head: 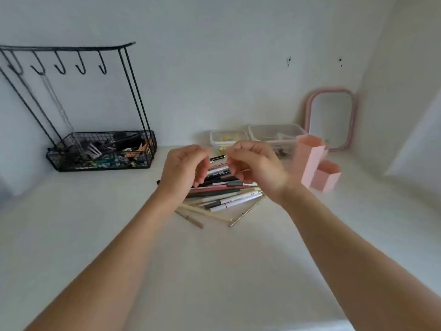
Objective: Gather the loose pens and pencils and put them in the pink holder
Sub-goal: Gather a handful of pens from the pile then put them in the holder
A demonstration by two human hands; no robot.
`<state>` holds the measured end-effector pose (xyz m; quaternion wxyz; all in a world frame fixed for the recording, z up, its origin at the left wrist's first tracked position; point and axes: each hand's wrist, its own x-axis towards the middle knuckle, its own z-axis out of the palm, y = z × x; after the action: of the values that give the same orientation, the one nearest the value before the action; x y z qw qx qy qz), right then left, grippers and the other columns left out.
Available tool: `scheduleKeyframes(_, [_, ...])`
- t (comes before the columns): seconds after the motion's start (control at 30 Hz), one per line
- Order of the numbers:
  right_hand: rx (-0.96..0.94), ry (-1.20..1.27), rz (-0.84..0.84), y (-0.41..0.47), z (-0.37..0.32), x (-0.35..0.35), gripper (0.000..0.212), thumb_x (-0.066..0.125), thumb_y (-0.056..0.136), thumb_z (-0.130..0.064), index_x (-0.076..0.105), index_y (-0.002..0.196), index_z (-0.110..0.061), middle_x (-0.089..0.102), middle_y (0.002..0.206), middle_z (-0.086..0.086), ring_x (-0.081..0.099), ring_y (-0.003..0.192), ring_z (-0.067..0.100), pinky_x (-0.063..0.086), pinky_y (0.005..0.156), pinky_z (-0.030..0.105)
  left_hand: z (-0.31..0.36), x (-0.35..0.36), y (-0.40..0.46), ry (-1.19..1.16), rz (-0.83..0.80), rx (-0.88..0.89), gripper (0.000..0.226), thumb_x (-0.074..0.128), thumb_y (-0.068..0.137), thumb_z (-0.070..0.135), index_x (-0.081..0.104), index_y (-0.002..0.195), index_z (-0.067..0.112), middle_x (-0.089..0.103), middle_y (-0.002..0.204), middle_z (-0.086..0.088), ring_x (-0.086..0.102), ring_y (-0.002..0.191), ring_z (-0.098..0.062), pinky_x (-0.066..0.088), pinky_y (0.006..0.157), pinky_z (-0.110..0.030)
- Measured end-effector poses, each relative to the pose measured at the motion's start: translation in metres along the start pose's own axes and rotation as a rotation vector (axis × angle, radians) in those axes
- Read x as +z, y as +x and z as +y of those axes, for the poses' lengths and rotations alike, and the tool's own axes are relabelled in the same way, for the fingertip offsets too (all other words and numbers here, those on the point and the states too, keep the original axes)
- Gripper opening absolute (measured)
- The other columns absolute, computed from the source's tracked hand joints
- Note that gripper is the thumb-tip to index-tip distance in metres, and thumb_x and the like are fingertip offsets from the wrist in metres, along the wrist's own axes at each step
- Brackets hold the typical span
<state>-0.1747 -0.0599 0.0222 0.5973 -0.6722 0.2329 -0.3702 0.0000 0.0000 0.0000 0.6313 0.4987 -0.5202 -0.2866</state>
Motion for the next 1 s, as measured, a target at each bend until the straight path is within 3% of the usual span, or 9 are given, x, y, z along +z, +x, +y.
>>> scheduleKeyframes(0.23, [-0.033,-0.295,0.163,-0.012,0.041,0.012,0.018,0.068,0.087,-0.009,0.065,0.075,0.004,0.058,0.061,0.009,0.048,0.053,0.011,0.040,0.054,0.022,-0.038,-0.008,-0.028,0.130,0.211,-0.026,0.041,0.065,0.095,0.017,0.057,0.055,0.009,0.048,0.045,-0.001,0.041,0.040,-0.012,0.031,0.045,-0.023])
scheduleKeyframes(0.33, [-0.106,-0.578,0.167,-0.007,0.051,0.008,0.003,0.068,0.079,-0.013,0.069,0.077,-0.012,0.066,0.067,0.009,0.051,0.057,0.009,0.046,0.059,0.032,-0.045,-0.017,-0.029,0.303,0.164,0.124,0.035,0.066,0.093,0.022,0.061,0.059,0.012,0.048,0.049,0.006,0.043,0.048,-0.008,0.034,0.052,-0.026])
scheduleKeyframes(0.43, [-0.139,-0.820,0.179,-0.001,0.050,-0.004,0.015,0.064,0.073,-0.012,0.069,0.082,-0.023,0.064,0.069,-0.009,0.049,0.055,-0.002,0.045,0.059,0.026,-0.051,-0.028,-0.023,0.512,0.109,0.244,0.024,0.069,0.091,0.026,0.068,0.069,0.015,0.057,0.056,0.007,0.049,0.053,-0.009,0.040,0.055,-0.026])
scheduleKeyframes(0.57, [-0.094,-0.945,0.079,0.001,0.043,-0.019,0.017,0.064,0.072,-0.003,0.070,0.078,-0.017,0.059,0.066,-0.015,0.051,0.057,-0.012,0.034,0.051,0.007,-0.059,-0.033,-0.014,0.694,0.077,0.269,0.007,0.069,0.079,0.033,0.070,0.075,0.027,0.059,0.062,0.010,0.051,0.056,-0.011,0.045,0.058,-0.029])
scheduleKeyframes(0.67, [-0.052,-0.968,-0.017,-0.003,0.035,-0.025,0.014,0.065,0.073,0.001,0.071,0.076,-0.010,0.056,0.062,-0.013,0.051,0.052,-0.011,0.036,0.049,0.004,-0.059,-0.028,-0.012,0.729,0.005,0.279,0.002,0.069,0.077,0.031,0.070,0.077,0.030,0.058,0.064,0.007,0.046,0.055,-0.009,0.043,0.057,-0.030])
scheduleKeyframes(0.8, [0.027,-1.003,-0.134,-0.005,0.025,-0.033,0.016,0.066,0.073,0.000,0.071,0.074,-0.015,0.067,0.071,0.005,0.048,0.048,-0.002,0.039,0.050,0.010,-0.057,-0.024,-0.015,0.705,-0.060,0.294,0.002,0.073,0.080,0.023,0.072,0.079,0.024,0.055,0.061,0.006,0.045,0.053,-0.006,0.038,0.055,-0.027])
scheduleKeyframes(0.87, [0.071,-0.966,-0.208,-0.006,0.022,-0.035,0.020,0.066,0.072,0.000,0.071,0.075,-0.018,0.065,0.073,0.009,0.048,0.052,0.004,0.042,0.056,0.021,-0.055,-0.023,-0.018,0.699,-0.073,0.294,0.005,0.074,0.081,0.019,0.072,0.079,0.023,0.056,0.060,0.003,0.043,0.050,-0.006,0.036,0.054,-0.025])
scheduleKeyframes(1.0, [0.123,-0.973,-0.384,-0.010,0.024,-0.024,0.023,0.074,0.071,-0.002,0.073,0.080,-0.023,0.052,0.061,0.000,0.044,0.050,0.011,0.038,0.055,0.024,-0.053,-0.024,-0.019,0.678,-0.076,0.279,0.010,0.076,0.082,0.012,0.072,0.074,0.017,0.053,0.053,0.000,0.041,0.044,-0.008,0.032,0.050,-0.018])
